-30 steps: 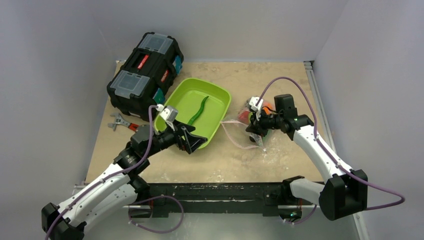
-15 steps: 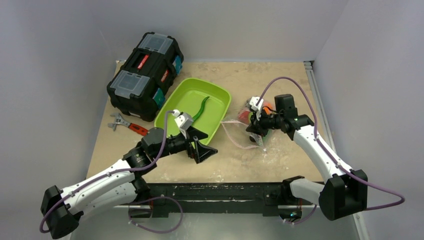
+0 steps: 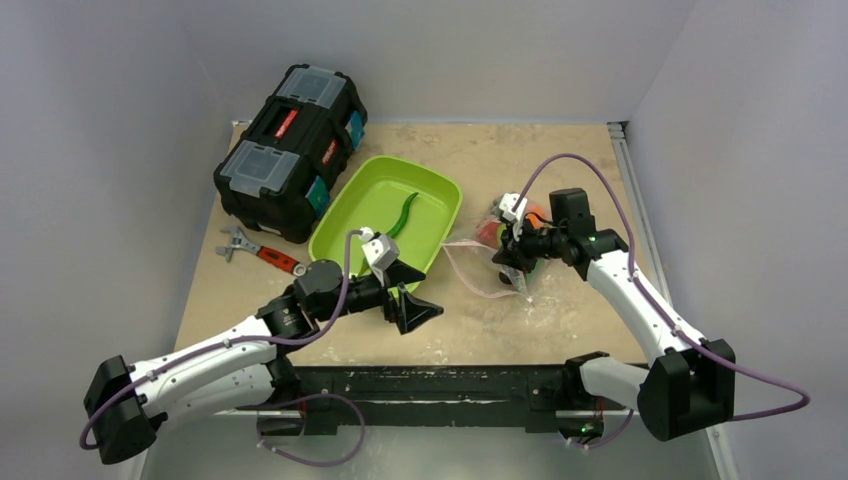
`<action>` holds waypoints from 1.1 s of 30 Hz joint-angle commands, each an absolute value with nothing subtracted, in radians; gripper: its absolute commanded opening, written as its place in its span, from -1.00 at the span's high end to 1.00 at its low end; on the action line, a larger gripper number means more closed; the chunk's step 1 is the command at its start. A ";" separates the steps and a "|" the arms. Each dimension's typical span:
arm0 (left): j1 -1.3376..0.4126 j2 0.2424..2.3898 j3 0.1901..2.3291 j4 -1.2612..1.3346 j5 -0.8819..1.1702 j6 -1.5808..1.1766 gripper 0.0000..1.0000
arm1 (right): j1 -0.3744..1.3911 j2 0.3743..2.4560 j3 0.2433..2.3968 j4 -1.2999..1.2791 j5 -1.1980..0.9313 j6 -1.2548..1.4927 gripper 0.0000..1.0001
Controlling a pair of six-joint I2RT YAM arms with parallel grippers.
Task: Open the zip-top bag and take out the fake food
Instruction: Pick up the fake fruit from the zipper food storage bag.
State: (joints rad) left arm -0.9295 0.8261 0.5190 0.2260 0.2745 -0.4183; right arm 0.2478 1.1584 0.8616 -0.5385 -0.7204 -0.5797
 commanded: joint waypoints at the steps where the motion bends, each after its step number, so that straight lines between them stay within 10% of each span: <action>1: -0.972 0.843 0.492 0.309 0.240 -0.351 -0.91 | 0.244 1.158 0.887 -0.536 -0.716 -0.591 1.00; 33: -1.185 1.035 0.485 0.461 0.009 -0.157 -0.83 | 0.239 1.160 0.887 -0.537 -0.719 -0.589 1.00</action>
